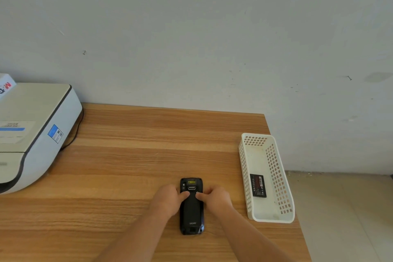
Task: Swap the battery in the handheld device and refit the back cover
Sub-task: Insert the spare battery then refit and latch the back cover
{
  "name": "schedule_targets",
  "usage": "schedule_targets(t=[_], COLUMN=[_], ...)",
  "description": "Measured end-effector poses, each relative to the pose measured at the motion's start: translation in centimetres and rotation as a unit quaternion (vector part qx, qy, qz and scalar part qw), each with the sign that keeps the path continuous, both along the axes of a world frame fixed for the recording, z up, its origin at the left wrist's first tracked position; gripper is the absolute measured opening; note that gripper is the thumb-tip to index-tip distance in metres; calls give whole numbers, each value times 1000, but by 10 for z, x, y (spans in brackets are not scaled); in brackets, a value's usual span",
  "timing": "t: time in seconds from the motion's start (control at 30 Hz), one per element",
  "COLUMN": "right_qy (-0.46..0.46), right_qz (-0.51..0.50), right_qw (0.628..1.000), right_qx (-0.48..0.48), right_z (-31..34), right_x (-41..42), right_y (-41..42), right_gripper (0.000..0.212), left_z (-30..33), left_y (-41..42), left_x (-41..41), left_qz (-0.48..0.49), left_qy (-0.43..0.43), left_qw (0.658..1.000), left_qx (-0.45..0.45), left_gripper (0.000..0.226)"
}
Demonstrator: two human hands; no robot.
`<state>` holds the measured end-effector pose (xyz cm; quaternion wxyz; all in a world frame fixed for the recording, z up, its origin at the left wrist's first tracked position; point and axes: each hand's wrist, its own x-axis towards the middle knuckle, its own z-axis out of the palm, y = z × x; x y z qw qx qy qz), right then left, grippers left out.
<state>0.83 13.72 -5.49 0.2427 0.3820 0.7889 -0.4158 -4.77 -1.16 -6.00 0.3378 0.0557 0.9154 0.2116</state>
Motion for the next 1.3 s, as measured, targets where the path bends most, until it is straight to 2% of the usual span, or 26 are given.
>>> schedule_targets(t=[0.27,0.4,0.53,0.7,0.9,1.0,1.1,1.3], right_qy=[-84,-63,-62,-49,-51,-54,-74,-64], right_qz=[32,10,5,5,-10,-29,-4,3], right_qw=[996,998,997,998,997,996,994,995], right_qx=[4,-15,-39,-42,-57,-70,-79,-73], right_z=[-8,-5,-3,-10,-14,-14,-14,-13], right_x=[-18,-11,4,14,20,30,37,35], right_y=[5,4,5,3,0,0,0,-3], right_gripper=[30,28,41,21,25,25,26,24], left_z=[-6,-2,2,-2,2,2,-1,4], left_y=[8,5,-6,-9,-11,-15,-18,-16], left_x=[-14,-7,1,9,18,25,29,35], left_qz=[12,3,-2,5,-12,-16,-22,-28], left_qy=[-23,6,-46,-48,-7,-45,-84,-40], left_qw=[999,999,998,998,999,998,996,998], left_qx=[-45,-45,-31,-35,-51,-27,-24,-38], left_gripper=[31,31,34,31,30,34,32,30])
